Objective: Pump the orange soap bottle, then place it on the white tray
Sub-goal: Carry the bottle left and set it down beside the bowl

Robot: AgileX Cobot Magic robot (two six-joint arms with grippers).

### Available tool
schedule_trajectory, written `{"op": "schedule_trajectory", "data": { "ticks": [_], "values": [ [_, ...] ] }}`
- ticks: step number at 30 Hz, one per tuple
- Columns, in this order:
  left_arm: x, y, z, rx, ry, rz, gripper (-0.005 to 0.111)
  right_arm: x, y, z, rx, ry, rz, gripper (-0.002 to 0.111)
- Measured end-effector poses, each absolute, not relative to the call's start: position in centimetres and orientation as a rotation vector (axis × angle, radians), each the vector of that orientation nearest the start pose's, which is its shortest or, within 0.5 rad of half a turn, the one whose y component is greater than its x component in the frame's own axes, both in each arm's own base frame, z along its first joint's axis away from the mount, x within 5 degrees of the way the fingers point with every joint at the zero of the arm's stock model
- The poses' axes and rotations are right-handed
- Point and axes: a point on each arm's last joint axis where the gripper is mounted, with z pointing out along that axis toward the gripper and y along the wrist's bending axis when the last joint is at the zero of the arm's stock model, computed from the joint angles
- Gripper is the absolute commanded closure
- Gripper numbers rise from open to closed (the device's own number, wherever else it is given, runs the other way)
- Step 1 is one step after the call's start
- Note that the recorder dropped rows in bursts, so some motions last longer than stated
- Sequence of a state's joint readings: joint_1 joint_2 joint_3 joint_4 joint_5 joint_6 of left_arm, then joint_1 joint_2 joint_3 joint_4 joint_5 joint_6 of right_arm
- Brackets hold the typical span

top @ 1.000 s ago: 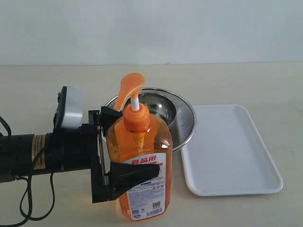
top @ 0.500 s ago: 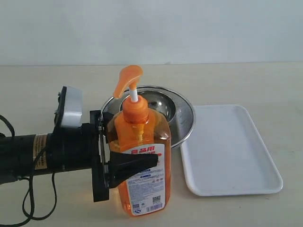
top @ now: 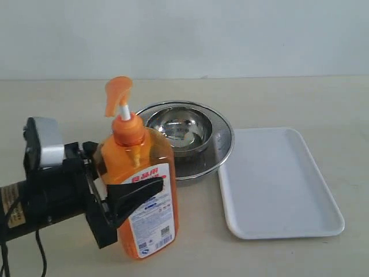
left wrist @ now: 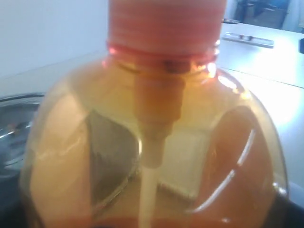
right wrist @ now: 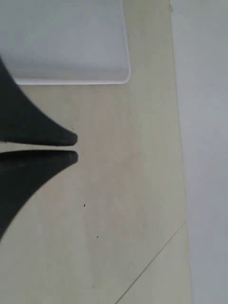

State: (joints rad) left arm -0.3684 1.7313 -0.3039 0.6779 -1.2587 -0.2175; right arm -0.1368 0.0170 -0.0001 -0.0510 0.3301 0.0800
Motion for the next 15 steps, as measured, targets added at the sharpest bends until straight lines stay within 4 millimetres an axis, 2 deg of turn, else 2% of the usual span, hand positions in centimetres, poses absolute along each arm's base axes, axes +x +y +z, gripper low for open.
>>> {"op": "schedule_trajectory", "data": {
  "ticks": [9, 15],
  "values": [
    [16.7, -10.2, 15.9, 0.63, 1.647, -0.588, 0.102, 5.4, -0.9, 18.3, 0.166, 1.824, -0.089, 0.107],
    [16.2, -8.1, 19.2, 0.434, 1.521, -0.433, 0.102, 5.4, -0.9, 18.3, 0.166, 1.824, -0.089, 0.107]
  ]
}}
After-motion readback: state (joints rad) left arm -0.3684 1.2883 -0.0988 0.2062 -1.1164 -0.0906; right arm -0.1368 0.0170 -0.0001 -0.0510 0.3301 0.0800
